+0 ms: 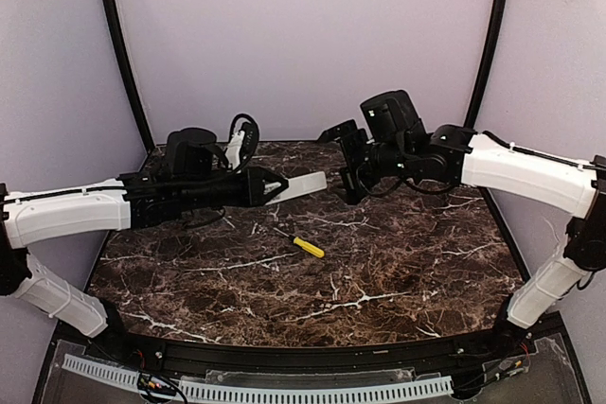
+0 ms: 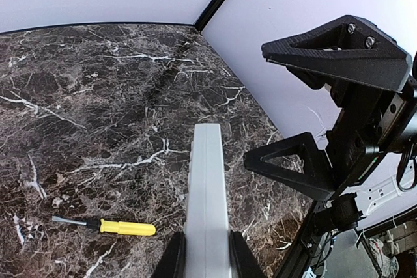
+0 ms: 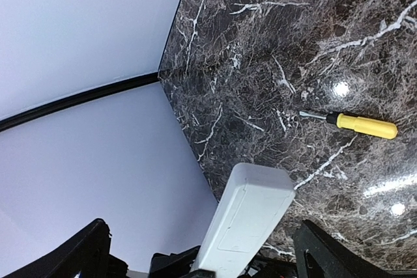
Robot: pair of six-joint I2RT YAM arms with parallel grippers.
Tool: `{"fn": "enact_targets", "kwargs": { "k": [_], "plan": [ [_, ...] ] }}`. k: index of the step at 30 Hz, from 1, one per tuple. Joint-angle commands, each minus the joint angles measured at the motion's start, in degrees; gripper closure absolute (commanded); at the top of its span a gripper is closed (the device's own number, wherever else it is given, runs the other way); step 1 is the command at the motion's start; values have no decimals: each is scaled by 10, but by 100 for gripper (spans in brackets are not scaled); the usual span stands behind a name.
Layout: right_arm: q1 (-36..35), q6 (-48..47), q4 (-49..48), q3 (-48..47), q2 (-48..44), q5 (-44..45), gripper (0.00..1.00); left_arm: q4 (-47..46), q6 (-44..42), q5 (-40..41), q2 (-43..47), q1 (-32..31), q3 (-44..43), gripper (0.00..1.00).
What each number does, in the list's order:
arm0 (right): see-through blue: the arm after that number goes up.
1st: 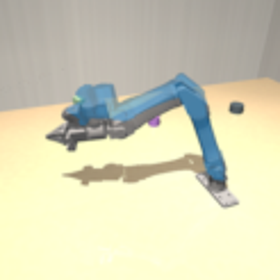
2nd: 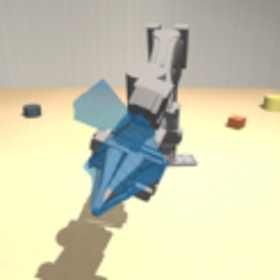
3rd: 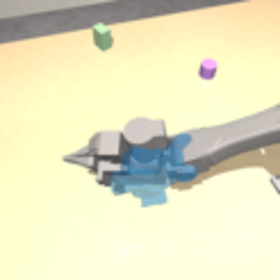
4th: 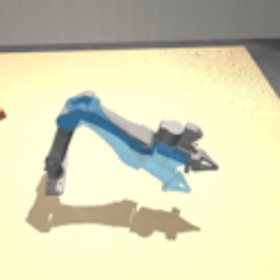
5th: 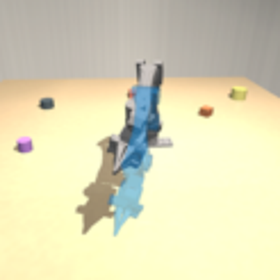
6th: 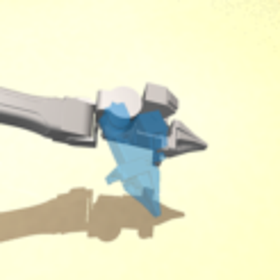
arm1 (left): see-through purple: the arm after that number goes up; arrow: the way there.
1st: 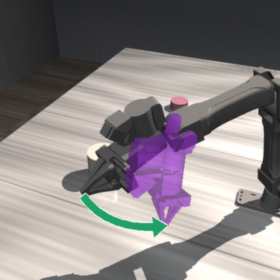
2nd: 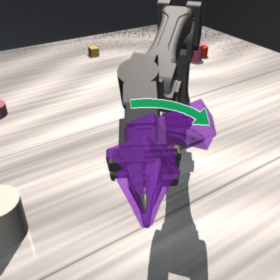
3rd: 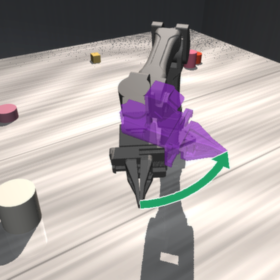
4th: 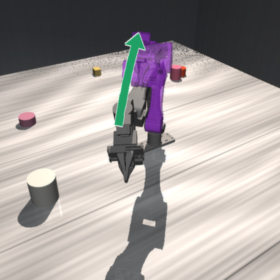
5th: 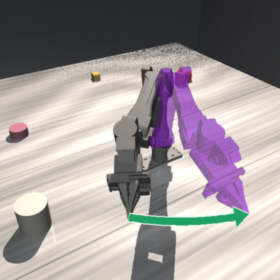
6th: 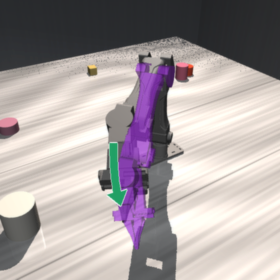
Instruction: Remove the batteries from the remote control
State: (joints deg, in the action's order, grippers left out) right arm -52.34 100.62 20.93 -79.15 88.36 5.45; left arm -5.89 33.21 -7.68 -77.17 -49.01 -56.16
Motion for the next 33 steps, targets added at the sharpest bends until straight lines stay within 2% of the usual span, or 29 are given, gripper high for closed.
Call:
{"fn": "enact_targets", "kwargs": {
  "k": [1, 4, 8, 14, 16, 19, 22, 28, 33],
  "plan": [
    [11, -83, -10, 24, -19, -25, 2, 29, -18, 18, 41, 0, -9, 100],
    [18, -144, -11, 29, -30, -19, 1, 49, -19, 42, 50, -1, -12, 100],
    [22, -275, -5, 23, -45, 4, 1, 128, -13, 113, 52, 0, -31, 100],
    [28, -448, 23, 20, -64, 11, 1, 224, -32, 167, 51, 2, -62, 100],
    [29, -483, 35, 22, -71, 22, 1, 263, -32, 171, 49, 5, -78, 100],
    [29, -476, 75, 30, -96, 77, 1, 323, -25, 177, 49, 8, -98, 100],
    [30, -480, 58, 89, -144, 101, 1, 358, -33, 152, 47, 15, -121, 100],
    [34, -612, -48, 163, -202, -22, 1, 314, -69, 27, 60, 20, -115, 100],
    [47, -687, -103, 160, -179, -206, 2, 327, -82, -23, 56, 32, -148, 100]
  ]
}}
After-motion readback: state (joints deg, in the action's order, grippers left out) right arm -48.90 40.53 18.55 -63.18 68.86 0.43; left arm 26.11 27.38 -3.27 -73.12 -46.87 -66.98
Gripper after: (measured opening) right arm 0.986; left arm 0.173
